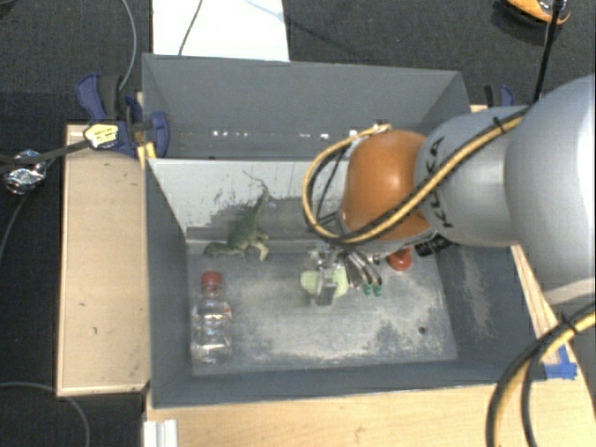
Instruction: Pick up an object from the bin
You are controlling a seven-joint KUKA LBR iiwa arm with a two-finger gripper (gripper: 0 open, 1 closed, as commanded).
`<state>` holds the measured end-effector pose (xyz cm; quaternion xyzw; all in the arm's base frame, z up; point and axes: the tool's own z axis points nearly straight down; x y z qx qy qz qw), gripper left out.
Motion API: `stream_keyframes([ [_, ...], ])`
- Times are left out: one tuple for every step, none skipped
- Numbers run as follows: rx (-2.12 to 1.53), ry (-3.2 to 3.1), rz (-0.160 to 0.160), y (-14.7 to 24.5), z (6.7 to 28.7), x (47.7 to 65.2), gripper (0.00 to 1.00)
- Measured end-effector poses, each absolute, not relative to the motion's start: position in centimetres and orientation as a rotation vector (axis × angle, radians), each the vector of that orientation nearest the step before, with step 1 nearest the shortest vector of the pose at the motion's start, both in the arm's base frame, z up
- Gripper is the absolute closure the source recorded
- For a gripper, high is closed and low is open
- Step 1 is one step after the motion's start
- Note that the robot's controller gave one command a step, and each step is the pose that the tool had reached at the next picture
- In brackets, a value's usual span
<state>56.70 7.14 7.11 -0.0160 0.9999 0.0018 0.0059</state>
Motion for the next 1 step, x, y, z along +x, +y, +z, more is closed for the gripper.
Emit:
stream_keyframes([
  [-0.049, 3.130, 0.006, 7.13, 7.11, 56.70, 1.00],
])
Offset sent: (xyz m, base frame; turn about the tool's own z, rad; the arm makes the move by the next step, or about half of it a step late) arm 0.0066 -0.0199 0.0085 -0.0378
